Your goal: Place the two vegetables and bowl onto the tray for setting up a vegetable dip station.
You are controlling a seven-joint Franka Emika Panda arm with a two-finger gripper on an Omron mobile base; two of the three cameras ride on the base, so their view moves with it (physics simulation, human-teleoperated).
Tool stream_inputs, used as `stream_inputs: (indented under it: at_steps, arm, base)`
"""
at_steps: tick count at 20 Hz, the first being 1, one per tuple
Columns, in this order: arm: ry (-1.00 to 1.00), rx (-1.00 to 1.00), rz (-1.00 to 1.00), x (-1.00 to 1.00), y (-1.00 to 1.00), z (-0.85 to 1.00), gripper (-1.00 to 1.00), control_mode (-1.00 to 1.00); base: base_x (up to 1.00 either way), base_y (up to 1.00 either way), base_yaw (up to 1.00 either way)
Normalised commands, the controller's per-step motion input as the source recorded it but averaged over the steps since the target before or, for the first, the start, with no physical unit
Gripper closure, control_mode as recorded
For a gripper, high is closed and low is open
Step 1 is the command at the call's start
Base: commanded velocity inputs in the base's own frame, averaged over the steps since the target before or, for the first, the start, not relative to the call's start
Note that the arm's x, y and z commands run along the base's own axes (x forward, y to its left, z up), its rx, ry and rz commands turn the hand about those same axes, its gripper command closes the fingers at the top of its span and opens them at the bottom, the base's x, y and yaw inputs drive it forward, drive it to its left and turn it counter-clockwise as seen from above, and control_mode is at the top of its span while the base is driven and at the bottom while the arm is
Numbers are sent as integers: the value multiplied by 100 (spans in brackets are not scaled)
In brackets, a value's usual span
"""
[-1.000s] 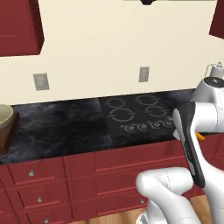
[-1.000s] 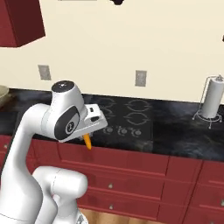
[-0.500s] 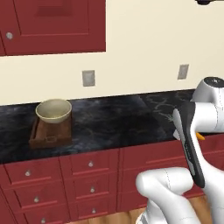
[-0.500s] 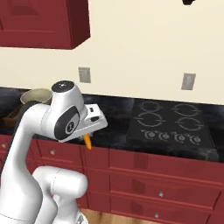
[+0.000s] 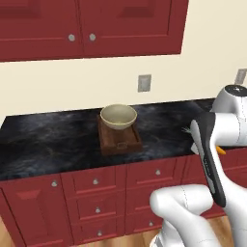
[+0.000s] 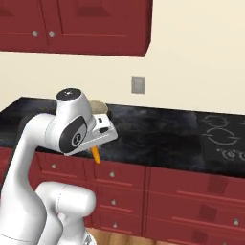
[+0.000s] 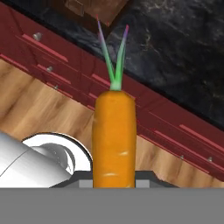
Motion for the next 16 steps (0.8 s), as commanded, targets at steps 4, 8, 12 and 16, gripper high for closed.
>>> stream_inputs:
  at_steps: [4,8,12,16]
  arm:
    - [0,0,0,0,0,0,100,100]
    - [0,0,0,0,0,0,100,100]
    - [0,0,0,0,0,0,100,100]
    - [0,0,0,0,0,0,100,100]
  base:
    - [25,100,0]
    - [47,83,0]
    - [63,49,0]
    - [46,3,0]
